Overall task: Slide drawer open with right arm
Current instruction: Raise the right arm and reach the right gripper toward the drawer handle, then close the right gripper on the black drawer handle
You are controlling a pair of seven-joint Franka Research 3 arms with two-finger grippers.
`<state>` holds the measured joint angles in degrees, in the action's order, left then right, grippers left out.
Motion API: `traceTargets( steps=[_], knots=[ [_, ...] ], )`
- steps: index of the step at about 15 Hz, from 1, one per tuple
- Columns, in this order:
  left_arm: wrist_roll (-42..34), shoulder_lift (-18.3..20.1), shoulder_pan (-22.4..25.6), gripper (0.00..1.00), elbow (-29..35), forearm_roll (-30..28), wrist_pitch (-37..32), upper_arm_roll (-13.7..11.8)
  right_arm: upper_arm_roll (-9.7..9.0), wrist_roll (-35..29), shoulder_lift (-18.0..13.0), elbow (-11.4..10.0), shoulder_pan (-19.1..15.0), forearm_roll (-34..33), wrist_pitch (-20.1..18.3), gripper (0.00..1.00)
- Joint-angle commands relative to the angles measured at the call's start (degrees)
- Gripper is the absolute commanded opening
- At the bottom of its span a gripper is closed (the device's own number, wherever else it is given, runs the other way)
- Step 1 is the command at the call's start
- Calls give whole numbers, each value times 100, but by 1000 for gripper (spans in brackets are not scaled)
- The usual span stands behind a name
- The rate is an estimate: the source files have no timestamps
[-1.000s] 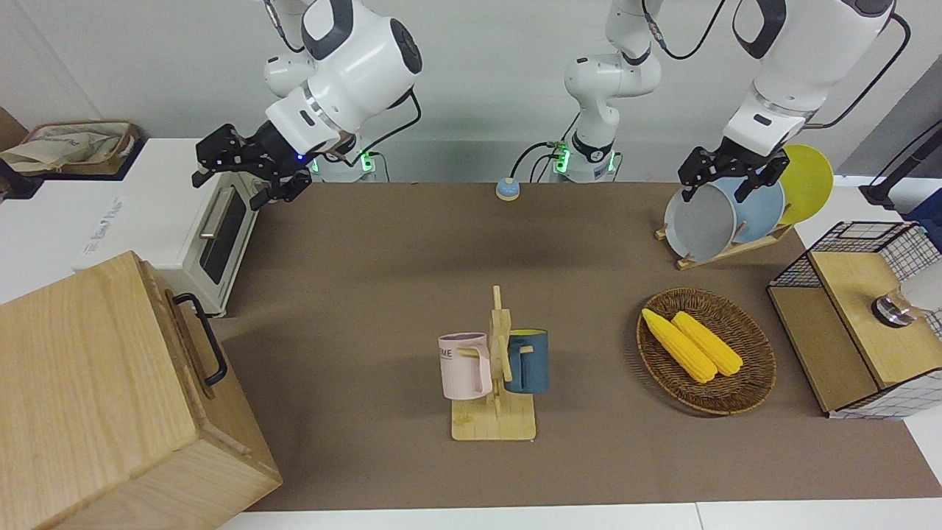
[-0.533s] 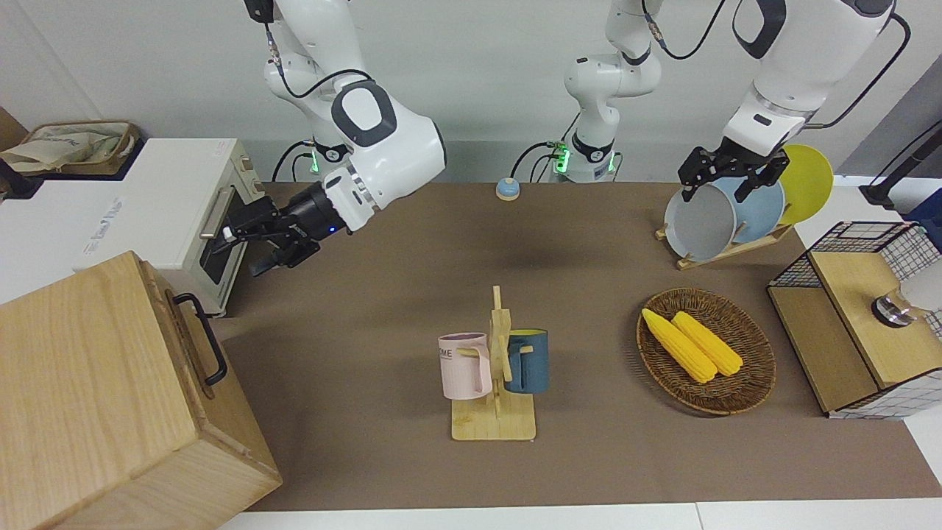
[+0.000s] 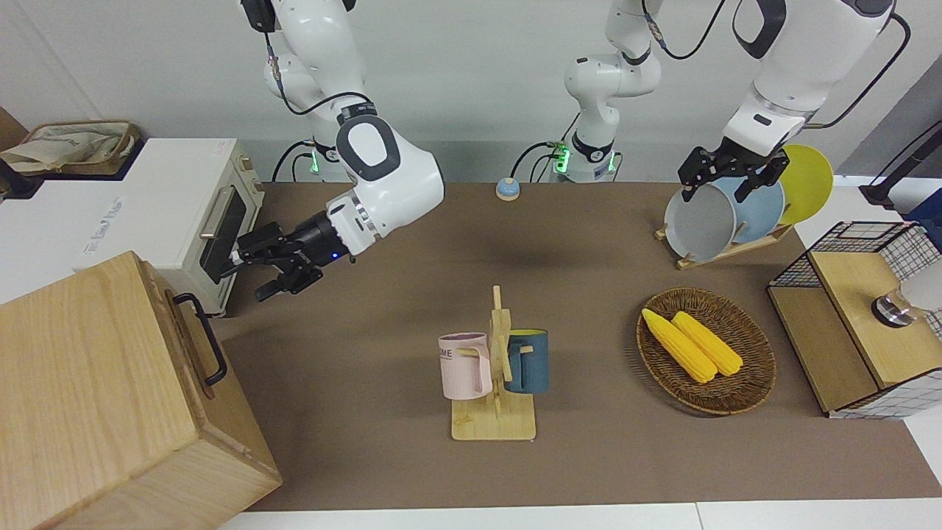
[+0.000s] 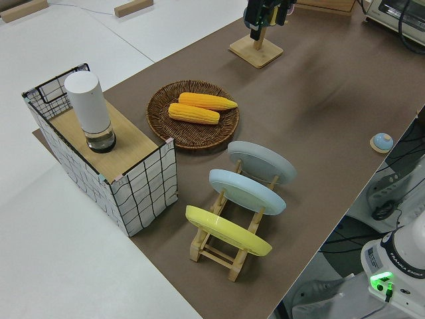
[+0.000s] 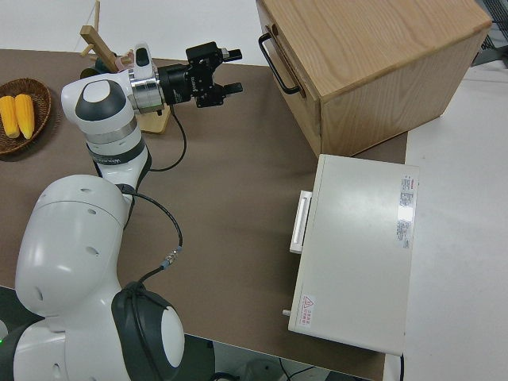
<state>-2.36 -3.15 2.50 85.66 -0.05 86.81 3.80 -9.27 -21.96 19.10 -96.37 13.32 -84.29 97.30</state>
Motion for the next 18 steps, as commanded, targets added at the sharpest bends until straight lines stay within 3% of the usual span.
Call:
traceTargets(
  steps=[1,4,6,8,11,18],
  knots=[
    [60,25,-39,993,-49,102,-103,-2,-40,-685,-55,-548,-233,-683,307,987],
    [60,25,-39,993,-49,102,-103,-2,-14,-1151,-55,-944,-321,-1289,378,987],
    [60,25,-39,993,-49,102,-103,-2,21,-1311,-47,-1041,-365,-1484,395,987],
    [60,25,-39,993,-58,102,-103,-2,39,-1311,-29,-1042,-392,-1599,465,985],
    [60,25,-39,993,-58,102,-103,-2,101,-1328,-20,-1024,-611,-1897,878,985],
    [60,16,-39,993,-49,102,-103,-2,101,-1425,208,-805,-691,-2276,940,983]
  ],
)
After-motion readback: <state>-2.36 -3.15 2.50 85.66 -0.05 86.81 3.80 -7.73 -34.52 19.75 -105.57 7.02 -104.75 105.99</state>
